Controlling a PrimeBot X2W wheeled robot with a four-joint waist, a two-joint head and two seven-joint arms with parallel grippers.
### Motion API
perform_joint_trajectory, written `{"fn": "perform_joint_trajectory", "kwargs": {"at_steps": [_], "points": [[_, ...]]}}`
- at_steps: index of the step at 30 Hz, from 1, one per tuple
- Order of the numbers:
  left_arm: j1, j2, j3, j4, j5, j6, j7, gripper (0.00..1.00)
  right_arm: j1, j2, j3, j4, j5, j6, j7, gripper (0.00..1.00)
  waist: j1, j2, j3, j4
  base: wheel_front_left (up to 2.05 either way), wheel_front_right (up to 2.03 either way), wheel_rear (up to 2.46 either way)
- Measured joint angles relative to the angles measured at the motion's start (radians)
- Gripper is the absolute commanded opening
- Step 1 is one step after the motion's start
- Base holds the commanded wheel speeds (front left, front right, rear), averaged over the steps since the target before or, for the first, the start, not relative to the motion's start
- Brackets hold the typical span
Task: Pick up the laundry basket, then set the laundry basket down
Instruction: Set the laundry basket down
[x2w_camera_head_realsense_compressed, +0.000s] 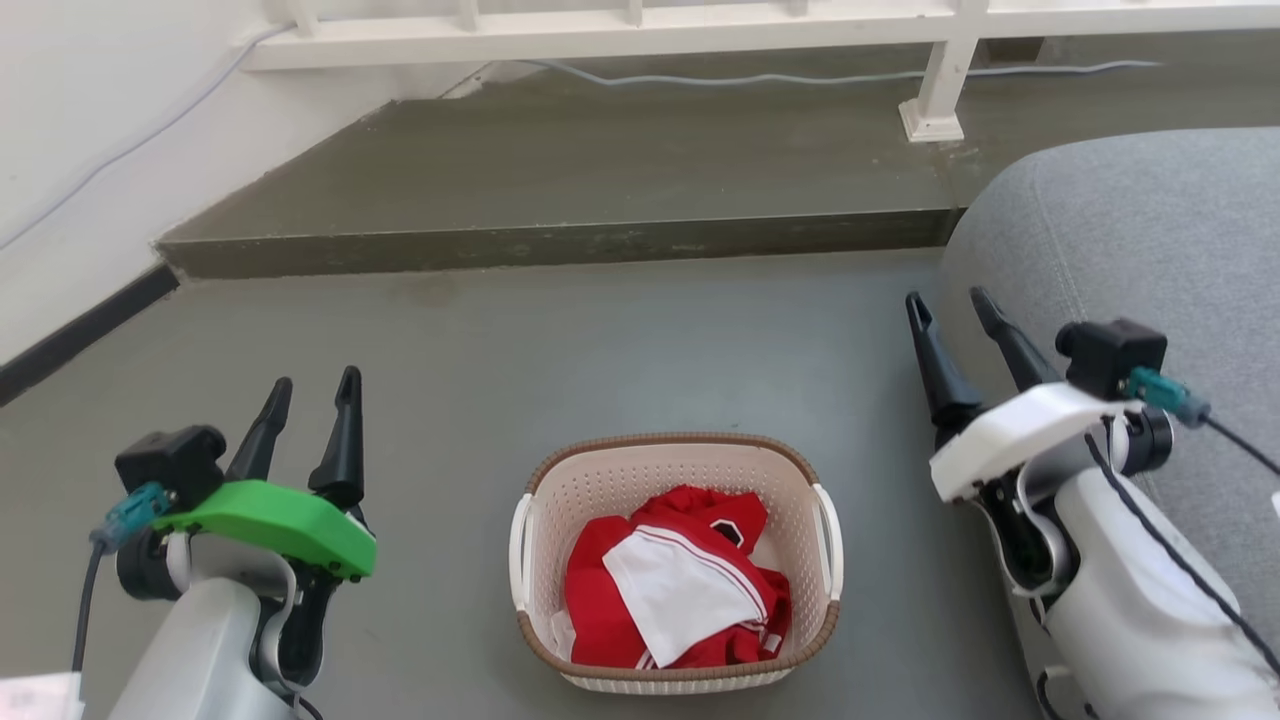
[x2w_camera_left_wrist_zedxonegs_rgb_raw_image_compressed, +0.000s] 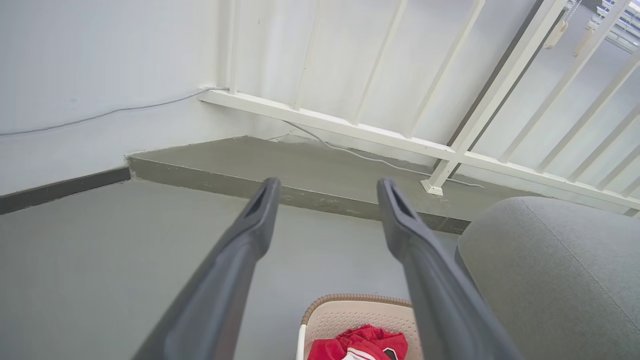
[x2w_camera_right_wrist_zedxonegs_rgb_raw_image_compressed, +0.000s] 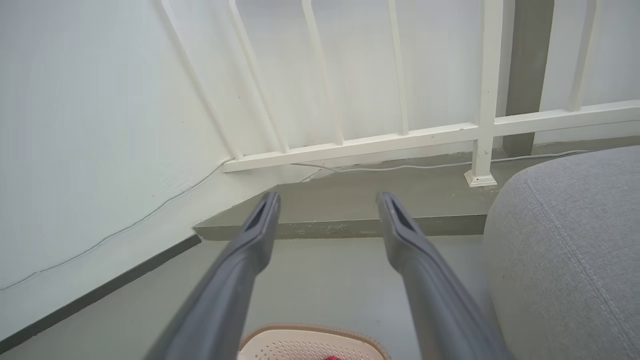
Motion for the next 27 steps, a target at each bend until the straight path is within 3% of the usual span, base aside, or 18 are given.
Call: {"fn": "perform_joint_trajectory", "kwargs": {"at_steps": [12,27], "points": [[0.127,-0.008,0.063,-0.1,0.119,0.006,0.0,1.0,0.134,0.005,-0.06,-0.129,-0.087,-0.034,0.0,1.0,0.0,0.0,-0.022,0.004,0.0,0.0,0.0],[0.218,-0.051,0.109,-0.191,0.212,0.006,0.0,1.0,0.235,0.03,-0.1,-0.199,-0.144,-0.035,0.0,1.0,0.0,0.0,-0.038,0.002,0.0,0.0,0.0]]}}
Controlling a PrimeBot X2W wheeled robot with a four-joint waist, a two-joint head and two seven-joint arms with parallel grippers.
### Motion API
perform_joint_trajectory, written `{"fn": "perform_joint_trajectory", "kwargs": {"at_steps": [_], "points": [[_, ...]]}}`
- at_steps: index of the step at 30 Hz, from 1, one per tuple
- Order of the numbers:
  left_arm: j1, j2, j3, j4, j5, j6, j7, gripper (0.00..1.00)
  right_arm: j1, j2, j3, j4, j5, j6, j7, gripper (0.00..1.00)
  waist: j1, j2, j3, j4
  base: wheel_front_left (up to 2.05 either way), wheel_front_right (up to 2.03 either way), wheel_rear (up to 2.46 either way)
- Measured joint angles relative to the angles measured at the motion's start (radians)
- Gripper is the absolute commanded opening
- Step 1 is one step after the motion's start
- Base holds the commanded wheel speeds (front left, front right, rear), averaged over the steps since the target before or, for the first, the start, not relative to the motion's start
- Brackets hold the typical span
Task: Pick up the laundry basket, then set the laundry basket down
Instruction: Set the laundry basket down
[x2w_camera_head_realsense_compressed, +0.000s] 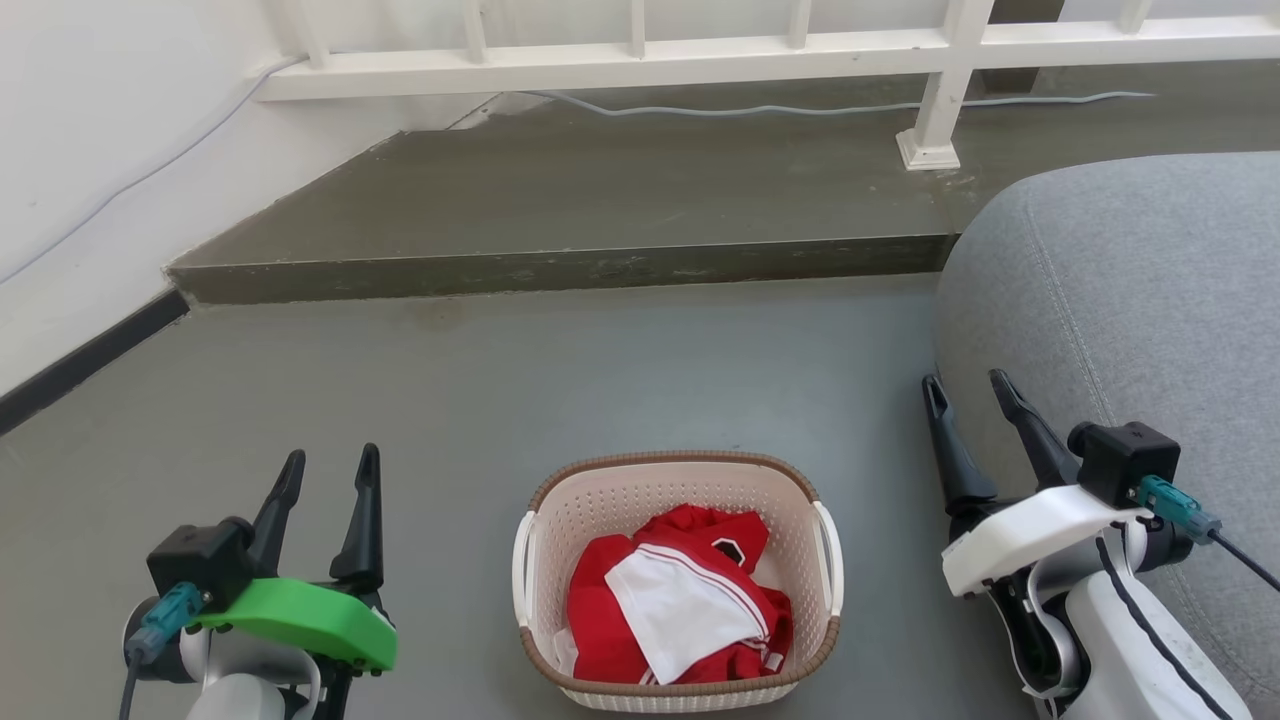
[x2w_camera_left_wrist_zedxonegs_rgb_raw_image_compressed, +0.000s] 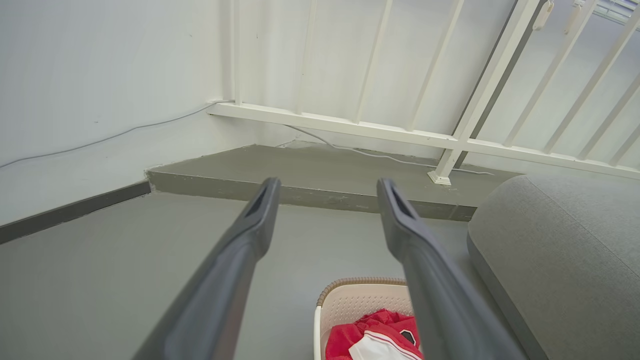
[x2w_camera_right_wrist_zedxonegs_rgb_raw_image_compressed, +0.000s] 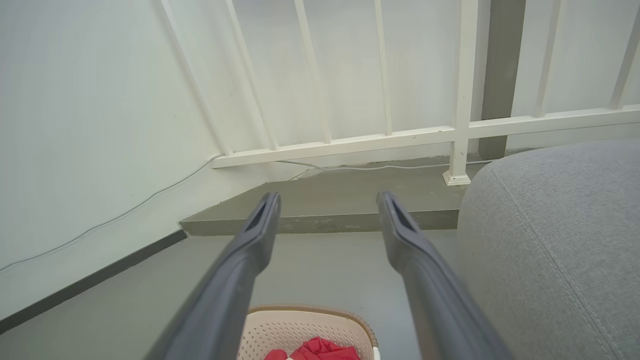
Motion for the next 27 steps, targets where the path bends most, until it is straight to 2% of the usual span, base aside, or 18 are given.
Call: {"fn": "perform_joint_trajectory", "kwargs": {"at_steps": [27], "points": [[0.046,-0.047,0.073,-0.039,0.077,-0.012,0.0,1.0,0.064,0.031,-0.063,-0.04,-0.062,0.019,0.0,1.0,0.0,0.0,0.003,-0.001,0.0,0.0,0.0]]}}
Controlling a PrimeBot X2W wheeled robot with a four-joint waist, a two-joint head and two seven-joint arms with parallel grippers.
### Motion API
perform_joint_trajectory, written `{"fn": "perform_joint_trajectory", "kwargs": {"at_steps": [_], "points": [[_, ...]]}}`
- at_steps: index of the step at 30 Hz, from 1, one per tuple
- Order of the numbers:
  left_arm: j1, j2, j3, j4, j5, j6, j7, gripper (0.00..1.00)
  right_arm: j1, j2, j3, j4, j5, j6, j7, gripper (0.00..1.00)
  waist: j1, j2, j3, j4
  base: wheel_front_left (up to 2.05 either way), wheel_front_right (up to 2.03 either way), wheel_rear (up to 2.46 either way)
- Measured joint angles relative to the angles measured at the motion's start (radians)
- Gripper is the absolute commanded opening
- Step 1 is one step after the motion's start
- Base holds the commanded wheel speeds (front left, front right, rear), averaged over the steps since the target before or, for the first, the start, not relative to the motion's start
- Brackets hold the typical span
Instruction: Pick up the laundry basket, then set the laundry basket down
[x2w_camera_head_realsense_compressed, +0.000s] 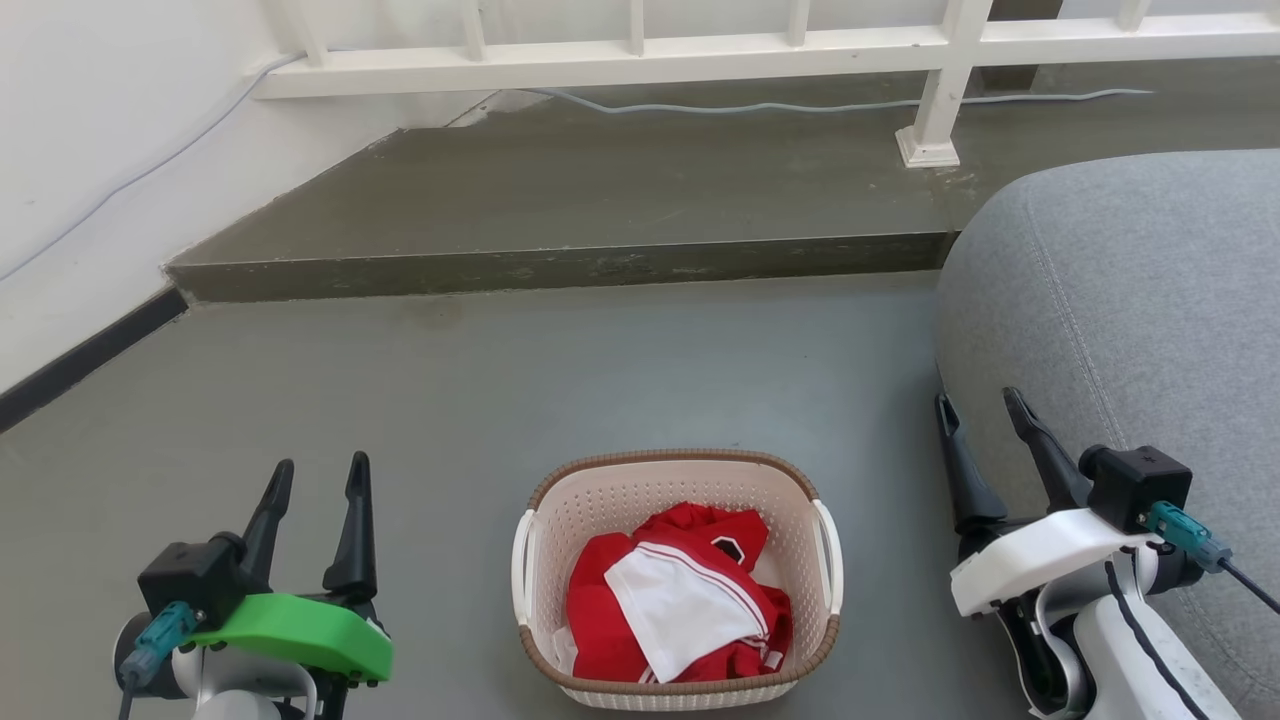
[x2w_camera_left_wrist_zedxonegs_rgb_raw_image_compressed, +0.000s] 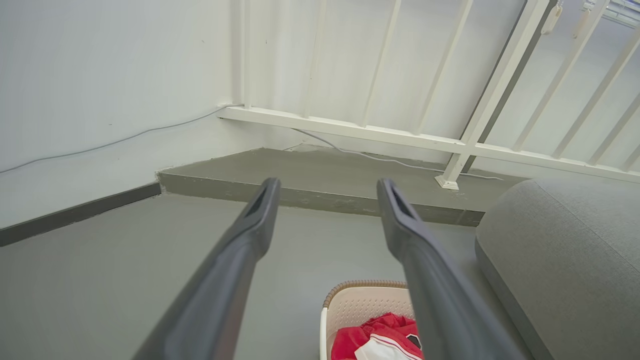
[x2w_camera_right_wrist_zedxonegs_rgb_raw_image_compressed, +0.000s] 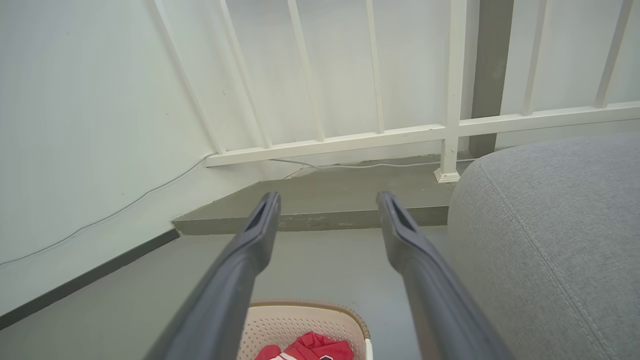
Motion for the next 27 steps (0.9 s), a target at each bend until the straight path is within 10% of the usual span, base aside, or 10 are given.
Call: {"fn": "perform_joint_trajectory", "kwargs": {"at_steps": [19,20,27], "points": [[0.018,-0.014,0.015,0.002,0.006,-0.018,0.0,1.0,0.006,0.021,-0.024,-0.001,-0.033,0.025,0.0,1.0,0.0,0.0,-0.002,0.001,0.0,0.0,0.0],[0.018,-0.015,0.015,0.002,0.006,-0.021,0.0,0.0,0.007,0.022,-0.025,-0.001,-0.033,0.026,0.0,0.0,0.0,0.0,-0.003,0.002,0.0,0.0,0.0],[0.041,-0.034,0.008,0.056,-0.003,-0.021,0.006,0.0,0.059,0.039,-0.023,0.049,-0.025,0.025,0.002,0.0,0.0,0.0,-0.003,0.002,0.0,0.0,0.0]]}}
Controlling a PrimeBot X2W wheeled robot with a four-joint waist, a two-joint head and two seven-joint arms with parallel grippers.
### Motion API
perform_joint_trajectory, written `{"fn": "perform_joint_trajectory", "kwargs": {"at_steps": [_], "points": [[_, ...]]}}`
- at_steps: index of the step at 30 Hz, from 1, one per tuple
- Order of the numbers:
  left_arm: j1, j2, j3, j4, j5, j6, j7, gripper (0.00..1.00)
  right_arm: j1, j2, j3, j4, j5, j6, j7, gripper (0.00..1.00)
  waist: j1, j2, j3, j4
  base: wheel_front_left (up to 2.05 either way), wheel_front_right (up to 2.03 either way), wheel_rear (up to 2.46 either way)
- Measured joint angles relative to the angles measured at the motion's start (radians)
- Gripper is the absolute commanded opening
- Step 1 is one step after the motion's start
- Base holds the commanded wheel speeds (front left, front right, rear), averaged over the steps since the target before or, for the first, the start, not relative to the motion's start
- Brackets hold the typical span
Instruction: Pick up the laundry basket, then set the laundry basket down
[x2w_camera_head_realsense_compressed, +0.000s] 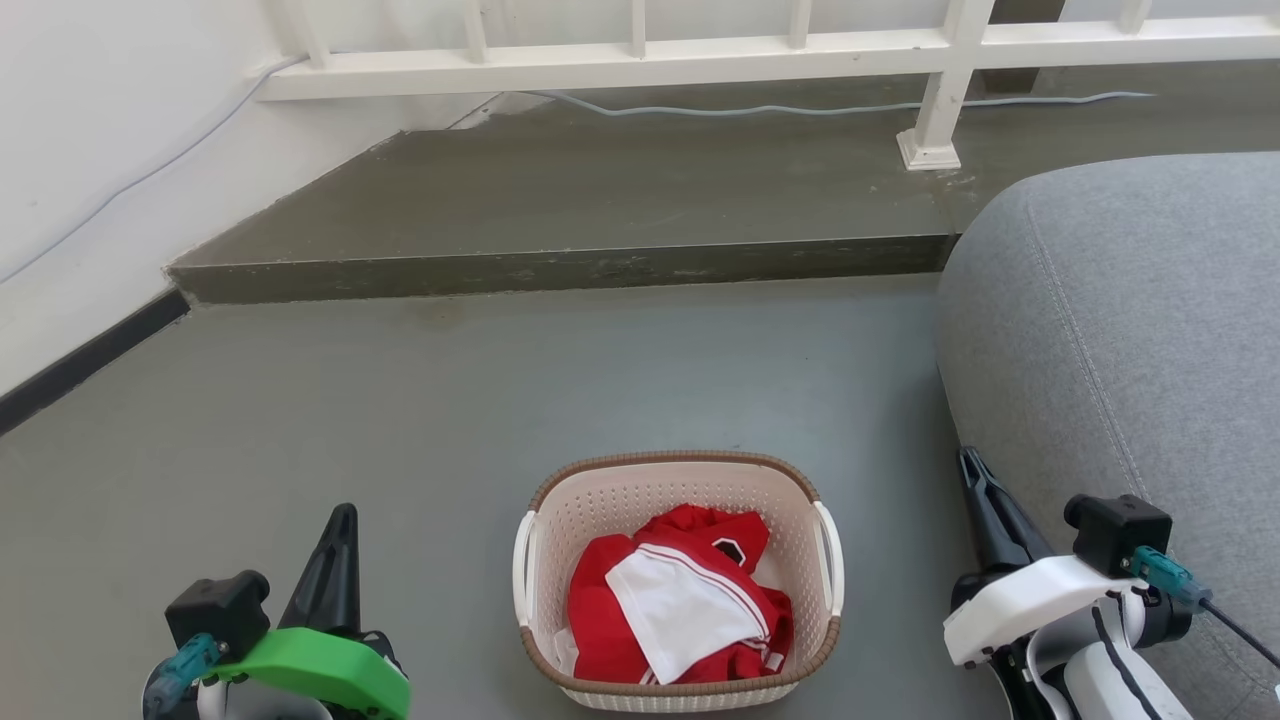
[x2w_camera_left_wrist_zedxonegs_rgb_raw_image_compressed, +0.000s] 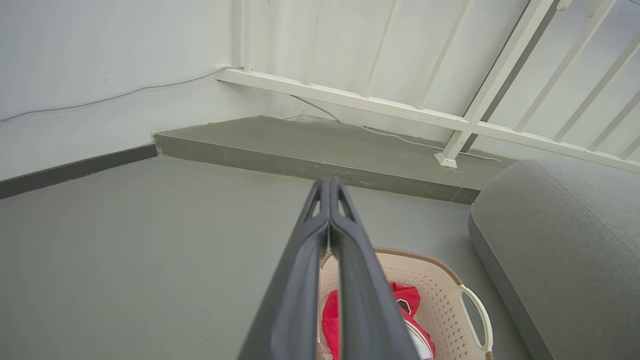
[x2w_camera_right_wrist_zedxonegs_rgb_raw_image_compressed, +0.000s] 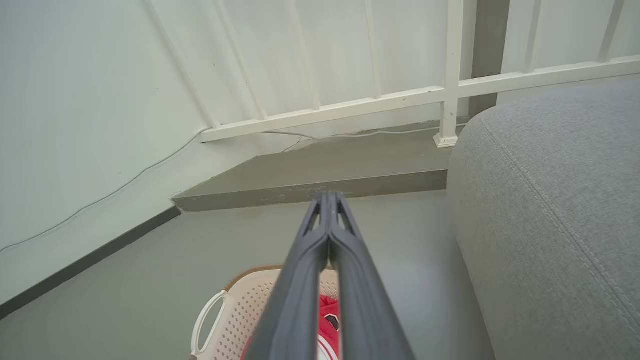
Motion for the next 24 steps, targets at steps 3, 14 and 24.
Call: {"fn": "perform_joint_trajectory", "kwargs": {"at_steps": [3,14,24], "points": [[0.0,0.0,0.005,0.002,-0.022,0.0,0.009,0.0,0.0,0.001,-0.007,0.0,0.024,0.0,0.009,0.0,0.0,0.0,0.0,0.0,0.0,0.0,0.0],[-0.001,0.0,0.034,0.013,-0.179,0.0,0.059,0.0,-0.001,0.008,-0.045,0.0,0.195,0.01,0.05,0.0,0.0,0.0,-0.002,0.002,0.0,0.0,0.0],[-0.002,0.0,0.054,0.014,-0.273,0.0,0.094,0.0,-0.004,0.014,-0.076,-0.001,0.306,0.011,0.085,0.0,0.0,0.0,-0.003,0.004,0.0,0.0,0.0]]}}
